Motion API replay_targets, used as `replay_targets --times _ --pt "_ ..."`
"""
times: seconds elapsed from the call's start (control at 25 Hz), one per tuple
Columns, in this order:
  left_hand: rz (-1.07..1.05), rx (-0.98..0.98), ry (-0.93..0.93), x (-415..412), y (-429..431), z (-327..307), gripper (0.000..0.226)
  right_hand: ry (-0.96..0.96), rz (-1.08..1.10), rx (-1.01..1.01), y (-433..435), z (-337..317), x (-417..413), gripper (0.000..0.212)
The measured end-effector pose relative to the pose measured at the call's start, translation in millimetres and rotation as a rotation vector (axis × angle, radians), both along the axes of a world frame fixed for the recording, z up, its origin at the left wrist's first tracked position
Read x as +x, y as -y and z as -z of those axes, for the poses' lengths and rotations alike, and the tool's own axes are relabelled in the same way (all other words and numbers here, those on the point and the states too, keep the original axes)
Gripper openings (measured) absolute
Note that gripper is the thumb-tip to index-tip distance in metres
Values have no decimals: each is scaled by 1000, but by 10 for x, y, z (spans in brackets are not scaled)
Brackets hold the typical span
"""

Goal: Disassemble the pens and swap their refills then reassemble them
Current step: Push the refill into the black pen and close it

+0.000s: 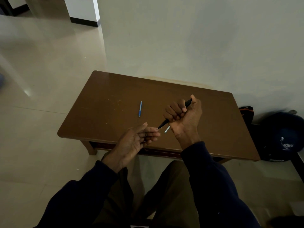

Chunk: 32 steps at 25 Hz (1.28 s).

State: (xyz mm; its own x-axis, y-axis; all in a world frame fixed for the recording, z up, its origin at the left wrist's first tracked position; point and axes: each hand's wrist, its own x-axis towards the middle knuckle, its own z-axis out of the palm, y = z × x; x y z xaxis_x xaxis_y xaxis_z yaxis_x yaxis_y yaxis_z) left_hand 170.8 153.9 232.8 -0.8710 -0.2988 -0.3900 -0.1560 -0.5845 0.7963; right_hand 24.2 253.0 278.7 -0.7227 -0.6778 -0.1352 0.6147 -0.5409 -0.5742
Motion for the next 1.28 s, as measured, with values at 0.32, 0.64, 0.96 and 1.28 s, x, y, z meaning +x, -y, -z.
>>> replay_targets --times 0.32,0.64,0.96,1.28 --pt "-15 24 -5 -17 -17 -2 39 11 18 16 -5 19 -12 57" --pt "-12 33 -8 -18 -21 17 40 3 16 17 -5 37 -15 56" --pt "-20 45 6 -19 -11 38 40 15 20 33 12 61 -4 58" --pt "-7 33 29 -14 -10 75 41 46 17 51 18 129 2 62"
